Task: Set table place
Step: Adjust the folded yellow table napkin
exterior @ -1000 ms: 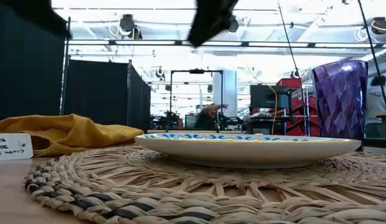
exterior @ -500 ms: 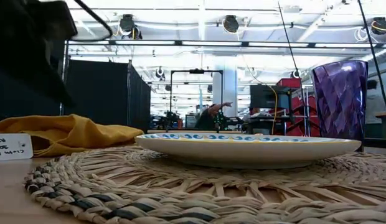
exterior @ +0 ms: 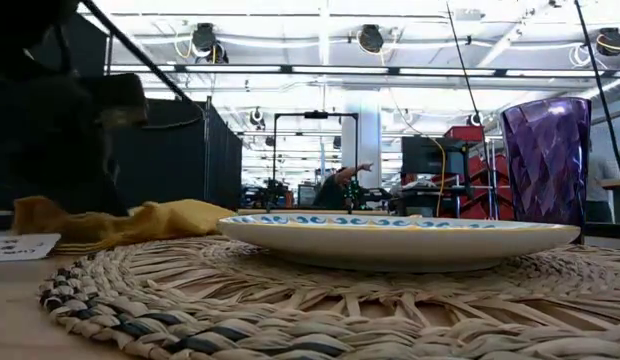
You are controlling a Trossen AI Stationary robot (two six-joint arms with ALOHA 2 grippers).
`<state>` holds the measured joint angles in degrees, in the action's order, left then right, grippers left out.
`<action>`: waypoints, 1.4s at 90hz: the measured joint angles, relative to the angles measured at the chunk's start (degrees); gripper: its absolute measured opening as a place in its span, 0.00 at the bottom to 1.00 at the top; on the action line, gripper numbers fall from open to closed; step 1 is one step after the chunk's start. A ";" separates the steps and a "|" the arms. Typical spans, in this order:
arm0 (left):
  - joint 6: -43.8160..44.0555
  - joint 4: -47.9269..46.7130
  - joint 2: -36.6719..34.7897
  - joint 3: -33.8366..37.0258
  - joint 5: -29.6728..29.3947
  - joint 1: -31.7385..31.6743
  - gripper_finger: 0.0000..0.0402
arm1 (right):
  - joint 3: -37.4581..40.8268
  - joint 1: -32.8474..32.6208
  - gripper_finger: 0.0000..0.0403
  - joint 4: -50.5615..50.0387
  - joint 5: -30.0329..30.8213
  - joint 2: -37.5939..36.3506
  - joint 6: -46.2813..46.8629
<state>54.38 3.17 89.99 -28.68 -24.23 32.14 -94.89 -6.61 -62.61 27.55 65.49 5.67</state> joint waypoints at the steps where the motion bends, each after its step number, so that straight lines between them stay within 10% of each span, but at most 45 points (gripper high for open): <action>1: 0.45 0.61 0.29 -0.02 0.01 0.11 0.35 | 0.00 0.00 0.37 -0.01 0.00 -0.04 -0.16; 76: 30.85 -0.58 9.22 -11.44 -8.75 21.69 0.19 | 0.02 -5.31 0.37 -2.23 -1.07 -0.02 5.54; 126: 24.89 -34.26 -3.43 -25.56 -16.35 21.82 0.19 | 0.02 -9.05 0.37 -2.45 -0.90 -0.02 9.11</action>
<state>79.27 -31.08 86.56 -54.24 -40.57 53.95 -94.87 -15.66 -65.06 26.65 65.47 14.79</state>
